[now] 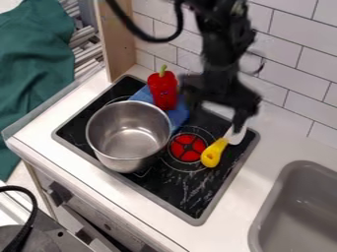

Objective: Put the red capsicum in the silver pot

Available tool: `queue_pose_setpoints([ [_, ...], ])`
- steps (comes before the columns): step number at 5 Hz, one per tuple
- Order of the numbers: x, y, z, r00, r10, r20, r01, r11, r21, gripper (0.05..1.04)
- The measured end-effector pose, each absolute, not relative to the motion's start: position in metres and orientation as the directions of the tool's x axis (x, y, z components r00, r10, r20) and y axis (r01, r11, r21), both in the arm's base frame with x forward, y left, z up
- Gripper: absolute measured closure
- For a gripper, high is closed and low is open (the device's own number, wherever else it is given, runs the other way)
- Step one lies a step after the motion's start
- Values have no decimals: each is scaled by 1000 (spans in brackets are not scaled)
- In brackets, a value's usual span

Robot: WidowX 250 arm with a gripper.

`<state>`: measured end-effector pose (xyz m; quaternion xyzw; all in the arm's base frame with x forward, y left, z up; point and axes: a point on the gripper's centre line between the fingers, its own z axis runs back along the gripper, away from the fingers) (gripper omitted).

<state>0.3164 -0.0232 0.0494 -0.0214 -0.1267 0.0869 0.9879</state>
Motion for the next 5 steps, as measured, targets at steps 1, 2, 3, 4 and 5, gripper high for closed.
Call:
queue_pose_setpoints([
  [1,350,-8,65,944,167,285,-147,985,-89,83],
  [2,378,20,62,937,201,286,-194,980,-52,83],
  [3,388,52,54,931,255,262,-258,966,-22,83],
  [4,396,87,49,920,300,251,-313,950,13,83],
  [5,398,113,48,913,333,236,-349,936,29,83],
])
